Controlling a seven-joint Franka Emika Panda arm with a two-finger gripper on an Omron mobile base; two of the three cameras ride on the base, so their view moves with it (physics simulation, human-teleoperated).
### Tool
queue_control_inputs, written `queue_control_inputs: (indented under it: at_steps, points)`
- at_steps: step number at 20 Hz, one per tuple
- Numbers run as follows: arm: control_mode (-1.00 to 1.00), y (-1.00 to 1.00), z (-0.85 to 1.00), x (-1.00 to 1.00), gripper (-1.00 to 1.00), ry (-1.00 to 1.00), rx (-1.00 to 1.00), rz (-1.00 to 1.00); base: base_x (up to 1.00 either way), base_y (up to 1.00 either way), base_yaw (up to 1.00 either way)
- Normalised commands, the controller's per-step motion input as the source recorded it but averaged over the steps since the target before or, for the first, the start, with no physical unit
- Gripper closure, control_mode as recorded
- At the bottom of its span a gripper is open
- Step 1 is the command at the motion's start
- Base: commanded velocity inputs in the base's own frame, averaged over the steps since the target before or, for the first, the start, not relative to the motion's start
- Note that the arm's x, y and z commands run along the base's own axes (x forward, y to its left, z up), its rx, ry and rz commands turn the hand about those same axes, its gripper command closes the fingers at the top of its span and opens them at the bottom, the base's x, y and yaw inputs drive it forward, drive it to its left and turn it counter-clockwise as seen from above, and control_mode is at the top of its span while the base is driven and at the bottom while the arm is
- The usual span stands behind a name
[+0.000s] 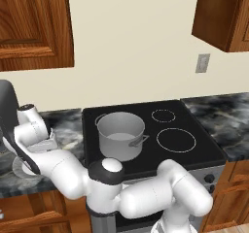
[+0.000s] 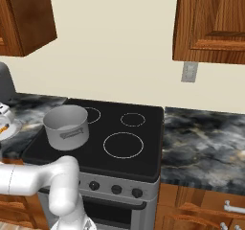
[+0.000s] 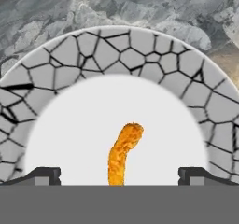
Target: Retrieve the frozen meat and place it in the pot on a burner. Then turn the burner on.
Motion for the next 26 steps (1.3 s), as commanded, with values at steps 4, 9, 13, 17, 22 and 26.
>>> queue_control_inputs:
  at_steps: [4, 9, 13, 17, 22, 26]
  points:
    - [-1.00, 0.02, -0.27, 0.00, -1.00, 0.03, -0.01, 0.00, 0.00, 0.00, 0.00]
    - [-1.00, 0.00, -0.07, 0.00, -1.00, 0.00, 0.00, 0.00, 0.00, 0.00, 0.00]
    - [-1.00, 0.00, -0.19, 0.00, -1.00, 0.00, 0.00, -0.01, 0.00, 0.00, 0.00]
    - [-1.00, 0.00, -0.06, 0.00, -1.00, 0.00, 0.00, 0.00, 0.00, 0.00, 0.00]
    - [-1.00, 0.00, -0.05, 0.00, -1.00, 0.00, 0.00, 0.00, 0.00, 0.00, 0.00]
    - [-1.00, 0.00, -0.15, 0.02, -1.00, 0.00, 0.00, 0.00, 0.00, 0.00, 0.00]
